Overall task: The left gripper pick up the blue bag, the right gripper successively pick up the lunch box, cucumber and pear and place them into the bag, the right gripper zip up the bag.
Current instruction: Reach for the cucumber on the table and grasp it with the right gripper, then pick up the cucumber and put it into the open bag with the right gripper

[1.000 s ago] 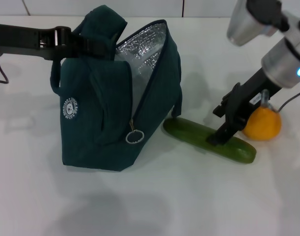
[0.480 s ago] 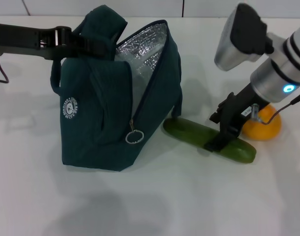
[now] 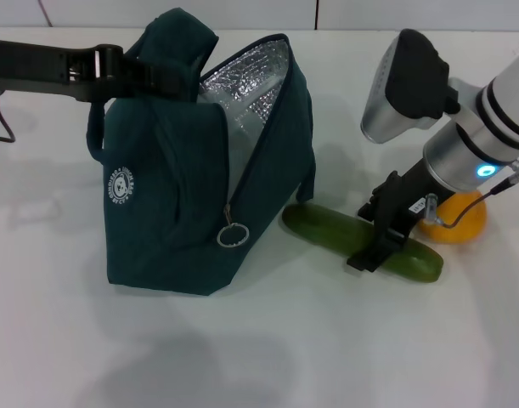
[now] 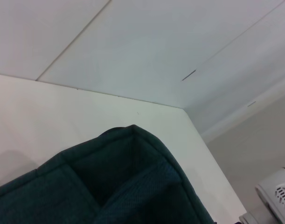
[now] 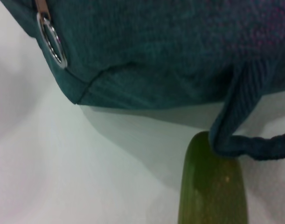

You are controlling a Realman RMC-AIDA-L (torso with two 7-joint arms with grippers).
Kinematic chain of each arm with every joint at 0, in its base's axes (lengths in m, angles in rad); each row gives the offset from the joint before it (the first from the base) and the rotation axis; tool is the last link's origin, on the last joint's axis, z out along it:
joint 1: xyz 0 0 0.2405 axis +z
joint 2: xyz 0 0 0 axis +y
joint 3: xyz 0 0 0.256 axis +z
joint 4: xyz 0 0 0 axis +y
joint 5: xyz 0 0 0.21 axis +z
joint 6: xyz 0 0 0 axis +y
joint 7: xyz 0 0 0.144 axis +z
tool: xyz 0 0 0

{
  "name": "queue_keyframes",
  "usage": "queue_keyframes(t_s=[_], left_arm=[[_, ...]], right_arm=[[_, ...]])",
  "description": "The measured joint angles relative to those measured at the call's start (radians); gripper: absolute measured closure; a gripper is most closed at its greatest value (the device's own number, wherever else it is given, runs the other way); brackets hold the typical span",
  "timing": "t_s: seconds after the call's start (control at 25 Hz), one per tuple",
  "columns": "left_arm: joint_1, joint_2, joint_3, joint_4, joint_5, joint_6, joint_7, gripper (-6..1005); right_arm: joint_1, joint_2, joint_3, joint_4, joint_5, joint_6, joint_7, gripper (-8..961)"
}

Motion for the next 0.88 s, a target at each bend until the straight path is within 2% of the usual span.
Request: queue_keyframes(t_s=[0.24,0.68,0.88], left_arm=[[0.000,0.001,0.000,0.000,0.001,-0.002,0.000,946],[0.000,0.006,0.000,0.000,0.001,-0.003,-0.001,945],[-0.001,0.007,-0.002,0.000,0.000,-0.003,-0.001,945]], right_arm=[[-0.001,0.000,-0.005,-0.002,0.003,0.008,0.006,171],[-0.008,-0.004,-0.008,-0.018,0.012,-0.011,0.002,357],[-0.006,-0.006,0.008,-0.031,0.014,-0.080,0.002,357]])
